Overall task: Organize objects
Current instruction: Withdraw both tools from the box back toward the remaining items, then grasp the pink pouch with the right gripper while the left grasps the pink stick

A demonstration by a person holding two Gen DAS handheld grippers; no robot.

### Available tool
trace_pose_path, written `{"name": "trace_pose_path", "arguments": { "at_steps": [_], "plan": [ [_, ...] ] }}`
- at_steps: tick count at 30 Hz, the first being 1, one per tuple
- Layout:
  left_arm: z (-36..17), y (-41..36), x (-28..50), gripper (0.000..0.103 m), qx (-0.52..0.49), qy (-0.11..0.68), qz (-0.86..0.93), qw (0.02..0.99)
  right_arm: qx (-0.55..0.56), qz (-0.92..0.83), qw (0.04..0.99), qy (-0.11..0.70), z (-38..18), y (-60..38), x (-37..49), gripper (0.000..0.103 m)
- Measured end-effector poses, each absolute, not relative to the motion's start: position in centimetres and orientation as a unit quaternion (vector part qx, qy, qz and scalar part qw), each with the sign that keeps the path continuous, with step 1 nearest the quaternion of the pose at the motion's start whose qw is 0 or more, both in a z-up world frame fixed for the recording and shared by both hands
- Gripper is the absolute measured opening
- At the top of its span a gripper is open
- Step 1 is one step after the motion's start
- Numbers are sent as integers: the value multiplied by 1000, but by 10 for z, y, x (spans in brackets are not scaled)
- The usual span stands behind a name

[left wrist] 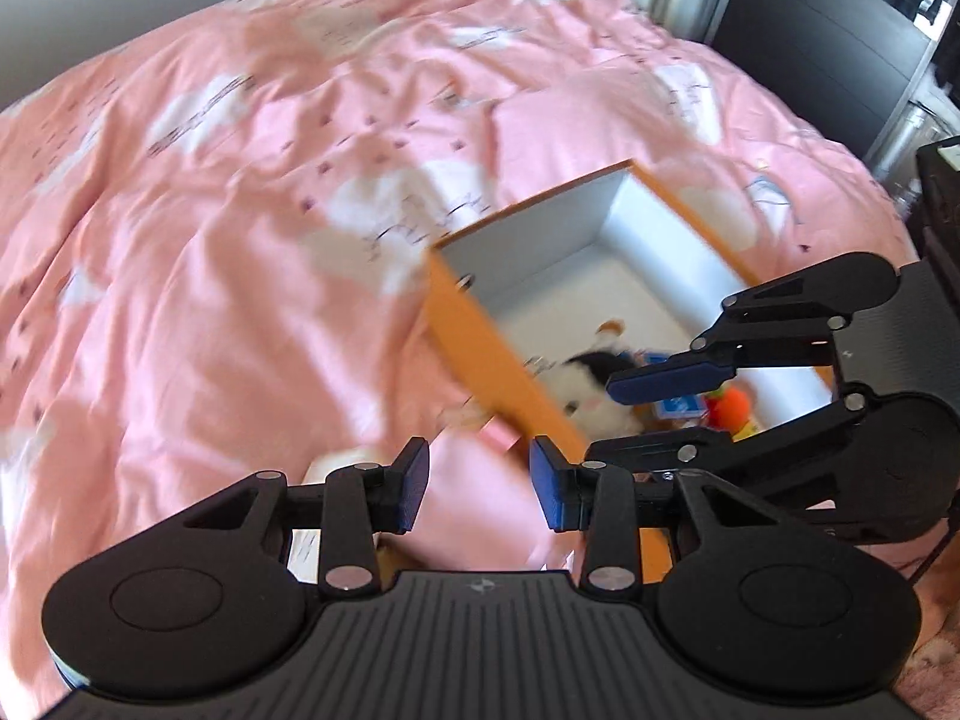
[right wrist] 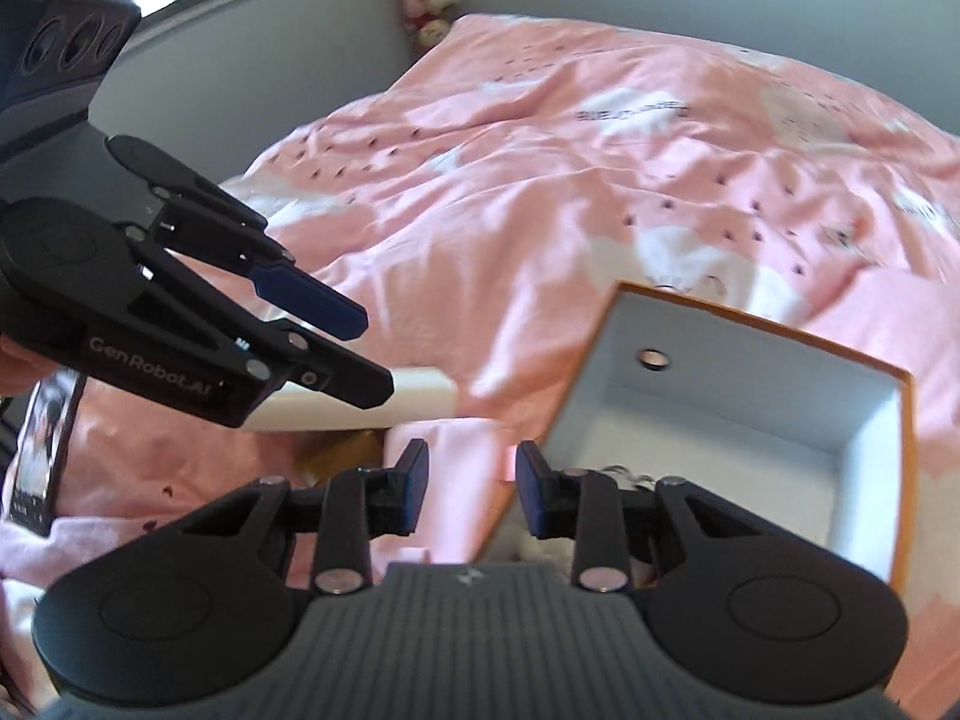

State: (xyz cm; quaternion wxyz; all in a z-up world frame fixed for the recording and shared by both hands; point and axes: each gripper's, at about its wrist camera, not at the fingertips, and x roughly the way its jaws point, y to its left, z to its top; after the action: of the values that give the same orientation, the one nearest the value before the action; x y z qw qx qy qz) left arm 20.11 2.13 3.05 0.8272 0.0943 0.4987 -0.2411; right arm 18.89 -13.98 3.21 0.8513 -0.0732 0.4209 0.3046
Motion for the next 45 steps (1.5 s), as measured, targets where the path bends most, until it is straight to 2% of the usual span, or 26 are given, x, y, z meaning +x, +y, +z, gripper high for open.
{"name": "trace_pose_path", "arguments": {
  "at_steps": [3,7,15,26,30,33,41,45],
  "plan": [
    [21,47,186,44,80,497,-208,839,-121,314,836,433,19,-104,183,34],
    [9,69,165,44,47,491,-183,851,-180,309,814,457,-10,-68,174,49],
    [-22,88,140,44,14,457,-116,882,-204,243,805,501,-59,-32,178,65],
    [-26,111,127,41,-6,412,-100,906,-256,168,810,500,-92,-10,183,67],
    [-26,115,127,41,-11,412,-101,906,-273,155,809,497,-96,-10,187,63],
    [-26,116,126,42,-10,413,-100,905,-279,148,810,493,-97,-10,187,56],
    [-23,112,124,42,-3,414,-104,904,-226,164,834,475,-66,-28,180,31],
    [-17,104,123,42,1,411,-113,905,-178,184,849,462,-37,-49,176,30]
  ]
}}
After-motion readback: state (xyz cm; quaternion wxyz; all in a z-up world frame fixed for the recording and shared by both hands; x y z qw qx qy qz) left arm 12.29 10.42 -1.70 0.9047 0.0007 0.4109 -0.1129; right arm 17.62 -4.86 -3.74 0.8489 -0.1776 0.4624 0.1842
